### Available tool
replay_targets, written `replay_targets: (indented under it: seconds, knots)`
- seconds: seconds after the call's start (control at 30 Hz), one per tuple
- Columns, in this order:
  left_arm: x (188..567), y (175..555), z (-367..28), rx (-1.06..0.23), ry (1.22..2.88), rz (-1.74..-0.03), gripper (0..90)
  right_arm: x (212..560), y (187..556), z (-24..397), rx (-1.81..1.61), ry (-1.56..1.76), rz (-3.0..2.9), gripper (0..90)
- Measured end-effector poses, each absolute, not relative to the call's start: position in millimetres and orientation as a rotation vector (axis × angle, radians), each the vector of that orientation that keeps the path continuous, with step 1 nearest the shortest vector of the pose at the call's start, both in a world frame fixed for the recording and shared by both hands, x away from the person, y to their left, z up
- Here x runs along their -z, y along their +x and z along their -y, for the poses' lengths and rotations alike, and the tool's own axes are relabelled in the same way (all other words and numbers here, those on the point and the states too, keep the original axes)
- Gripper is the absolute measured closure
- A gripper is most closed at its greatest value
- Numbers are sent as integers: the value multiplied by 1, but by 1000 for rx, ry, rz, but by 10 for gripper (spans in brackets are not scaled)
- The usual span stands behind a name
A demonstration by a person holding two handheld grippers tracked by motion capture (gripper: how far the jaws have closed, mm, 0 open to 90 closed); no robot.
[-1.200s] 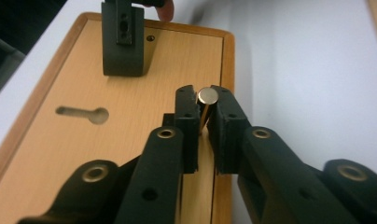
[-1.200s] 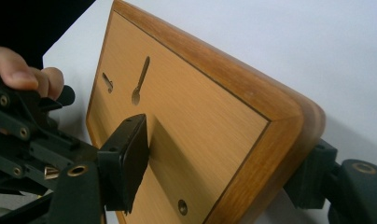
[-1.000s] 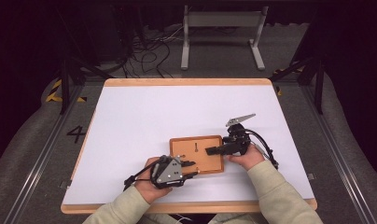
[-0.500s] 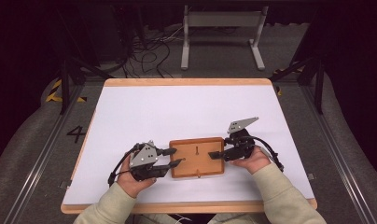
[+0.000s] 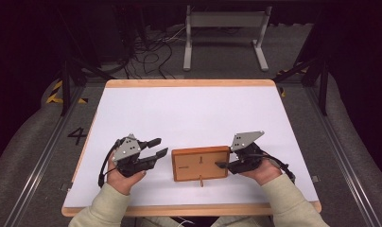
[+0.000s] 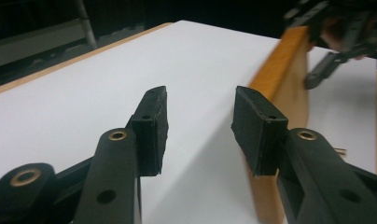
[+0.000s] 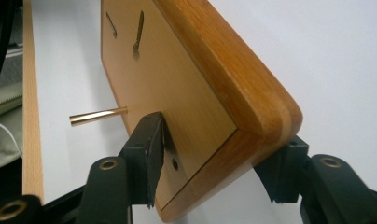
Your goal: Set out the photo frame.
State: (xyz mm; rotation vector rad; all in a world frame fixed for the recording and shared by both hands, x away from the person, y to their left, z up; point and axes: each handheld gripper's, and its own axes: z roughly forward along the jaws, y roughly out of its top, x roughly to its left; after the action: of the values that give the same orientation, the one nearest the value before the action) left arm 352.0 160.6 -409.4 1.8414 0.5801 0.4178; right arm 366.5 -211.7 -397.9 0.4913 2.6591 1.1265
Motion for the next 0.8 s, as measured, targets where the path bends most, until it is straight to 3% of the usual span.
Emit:
replay_targets:
  seconds: [0.43, 0.8]
  knots:
    - [428, 368, -170, -447, 1901, -707, 543, 394, 338, 214, -1057, 396, -2670, 574]
    - [433, 373, -169, -427, 1919, -737, 526, 399, 326, 218, -1003, 386, -2691, 593]
